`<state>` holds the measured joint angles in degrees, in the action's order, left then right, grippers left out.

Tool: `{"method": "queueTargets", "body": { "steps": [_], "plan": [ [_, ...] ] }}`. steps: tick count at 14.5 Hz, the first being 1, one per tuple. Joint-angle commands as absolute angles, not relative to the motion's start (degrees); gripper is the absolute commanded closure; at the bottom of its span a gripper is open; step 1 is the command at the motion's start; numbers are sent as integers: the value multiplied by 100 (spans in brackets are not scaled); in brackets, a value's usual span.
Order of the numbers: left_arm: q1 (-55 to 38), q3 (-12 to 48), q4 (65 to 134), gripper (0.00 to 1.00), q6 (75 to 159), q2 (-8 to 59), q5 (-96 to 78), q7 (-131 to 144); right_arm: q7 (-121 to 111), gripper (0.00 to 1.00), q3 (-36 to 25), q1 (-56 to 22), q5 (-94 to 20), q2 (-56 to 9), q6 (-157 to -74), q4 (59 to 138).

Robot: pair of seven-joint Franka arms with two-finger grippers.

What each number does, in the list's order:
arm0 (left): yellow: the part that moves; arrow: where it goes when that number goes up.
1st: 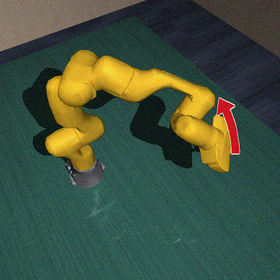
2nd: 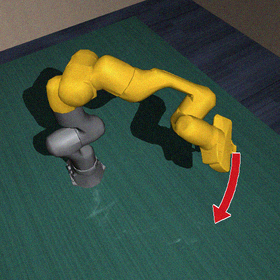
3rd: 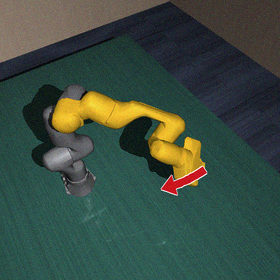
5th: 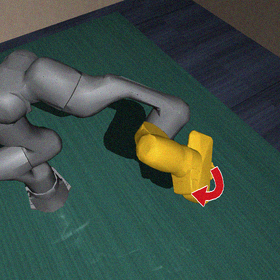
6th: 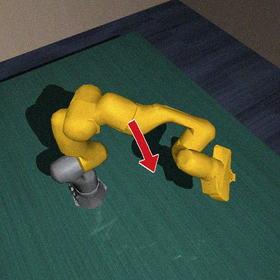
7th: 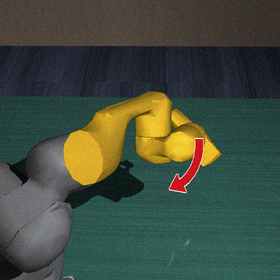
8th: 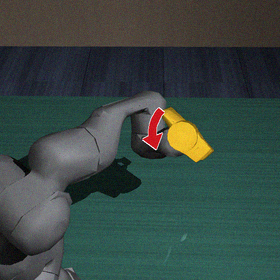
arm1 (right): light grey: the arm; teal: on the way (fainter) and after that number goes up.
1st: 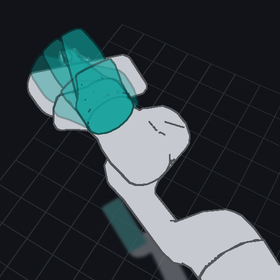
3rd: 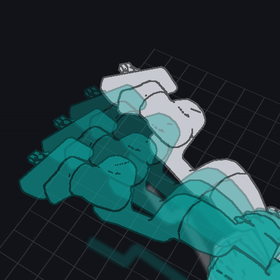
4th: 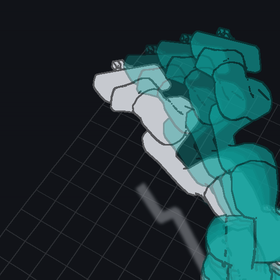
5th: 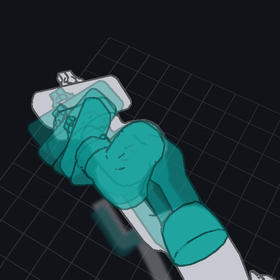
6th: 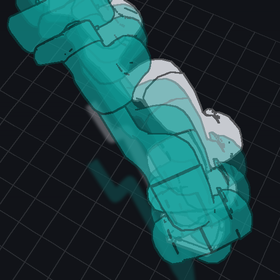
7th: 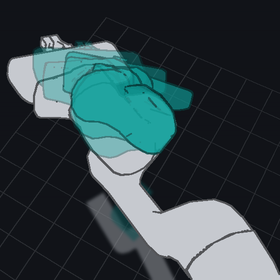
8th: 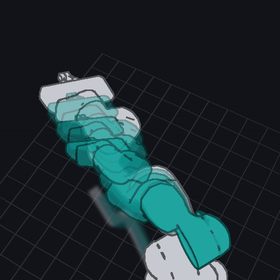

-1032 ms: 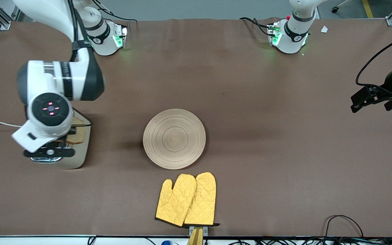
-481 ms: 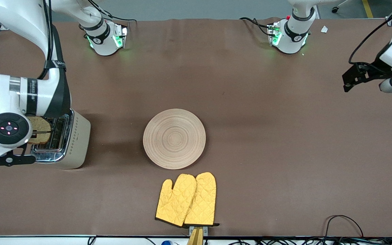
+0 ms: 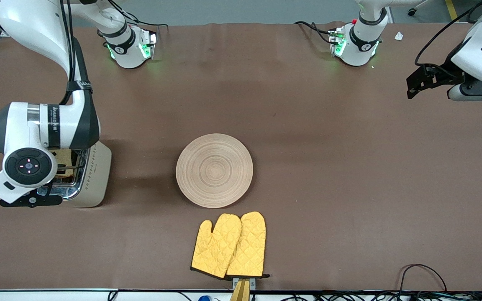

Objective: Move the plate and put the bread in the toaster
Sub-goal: 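Lower the bread slice into the toaster slot with the right gripper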

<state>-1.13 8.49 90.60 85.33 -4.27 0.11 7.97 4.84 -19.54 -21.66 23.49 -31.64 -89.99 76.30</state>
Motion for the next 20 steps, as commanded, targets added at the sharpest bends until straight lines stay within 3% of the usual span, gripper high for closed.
{"method": "queueTargets", "body": {
  "steps": [1, 7, 9, 14, 17, 19, 20],
  "plan": [
    [-184, 808, 9352, 0, 8569, -694, -62, 791, 878, 100, -1925, -2223, 2023, -3225, -9026, 7699],
    [-193, 826, 9202, 0, 8622, -615, -61, 800, 1063, 98, -1916, -2206, 1705, -3261, -9044, 7690],
    [-185, 826, 9211, 0, 8622, -624, -79, 765, 1055, 91, -1925, -2058, 1478, -3252, -9149, 7699],
    [-176, 817, 9159, 0, 8604, -545, -18, 756, 958, 41, -1916, -1565, 591, -3164, -9211, 7708],
    [-132, 809, 8869, 0, 8552, -343, 9, 773, 564, 12, -1916, -1380, 282, -2770, -9123, 7752],
    [-123, 800, 8859, 0, 8552, -334, 9, 773, 484, 0, -1916, -1284, 45, -2270, -9140, 8067],
    [-132, 791, 8859, 0, 8552, -325, 9, 782, 457, 0, -1916, -1275, -34, -2059, -9158, 8190]
  ]
}}
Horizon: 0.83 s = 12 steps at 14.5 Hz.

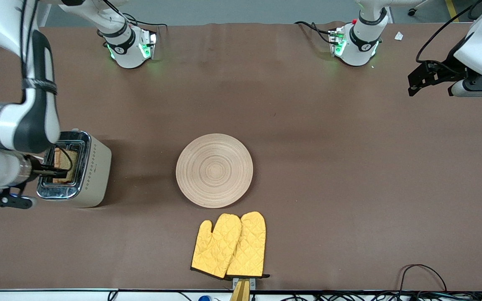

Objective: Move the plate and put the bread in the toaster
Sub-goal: 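Open the right gripper and raise it away from the toaster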

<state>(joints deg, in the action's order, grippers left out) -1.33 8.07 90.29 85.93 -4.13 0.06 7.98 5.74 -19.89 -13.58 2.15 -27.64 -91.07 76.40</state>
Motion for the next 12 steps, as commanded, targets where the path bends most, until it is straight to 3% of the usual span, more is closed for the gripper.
{"method": "queueTargets", "body": {
  "steps": [1, 9, 12],
  "plan": [
    [-132, 791, 8851, 0, 8552, -290, 9, 782, 387, 0, -1916, -1274, -53, -1857, -9123, 8244],
    [-132, 791, 8859, 0, 8552, -272, 9, 817, -132, 0, -1925, -1301, -123, -599, -8737, 8393],
    [-123, 782, 8859, 0, 8552, -237, 9, 791, -141, 0, -1934, -1301, -114, -72, -8929, 8945]
  ]
}}
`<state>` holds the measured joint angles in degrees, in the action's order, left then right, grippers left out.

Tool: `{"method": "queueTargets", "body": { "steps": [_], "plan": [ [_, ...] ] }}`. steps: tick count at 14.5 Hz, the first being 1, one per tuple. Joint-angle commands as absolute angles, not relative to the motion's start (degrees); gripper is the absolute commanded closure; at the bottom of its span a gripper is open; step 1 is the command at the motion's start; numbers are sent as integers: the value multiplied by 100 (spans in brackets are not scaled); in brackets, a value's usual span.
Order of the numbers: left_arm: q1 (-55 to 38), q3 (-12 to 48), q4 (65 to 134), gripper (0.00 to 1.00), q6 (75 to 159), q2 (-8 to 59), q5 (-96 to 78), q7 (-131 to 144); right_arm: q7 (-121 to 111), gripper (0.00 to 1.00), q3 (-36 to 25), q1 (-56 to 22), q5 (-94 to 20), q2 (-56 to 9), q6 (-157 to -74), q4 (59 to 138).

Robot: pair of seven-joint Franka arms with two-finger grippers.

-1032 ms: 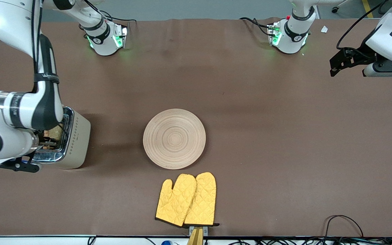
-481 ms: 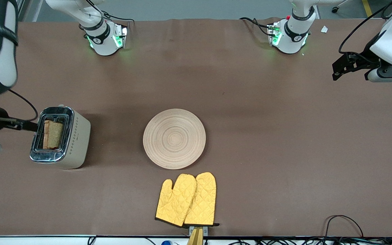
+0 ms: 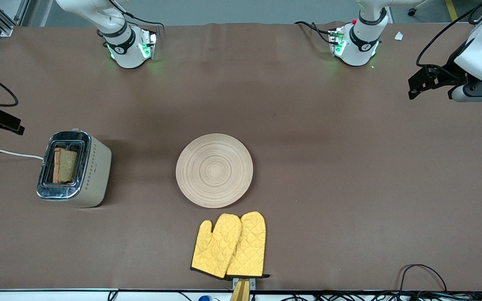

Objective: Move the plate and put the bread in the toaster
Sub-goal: 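Open the right gripper and raise it away from the toaster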

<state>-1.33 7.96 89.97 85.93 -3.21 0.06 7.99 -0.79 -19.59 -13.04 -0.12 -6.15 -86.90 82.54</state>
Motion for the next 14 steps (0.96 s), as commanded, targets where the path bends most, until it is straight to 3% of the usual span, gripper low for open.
{"method": "queueTargets", "body": {
  "steps": [1, 3, 6, 14],
  "plan": [
    [-123, 782, 8859, 0, 8552, -237, 9, 791, -149, 0, -1934, -1301, -106, 173, -9086, 9252],
    [-132, 773, 8859, 0, 8552, -237, 9, 809, -150, 0, -1934, -1266, -88, 229, -9062, 9178],
    [-132, 765, 8868, 0, 8543, -237, 18, 817, -45, 0, -1942, -1292, -106, -104, -8562, 8351],
    [-132, 765, 8868, 0, 8552, -237, 18, 817, -70, 0, -1942, -1274, -70, -105, -8578, 8341]
  ]
}}
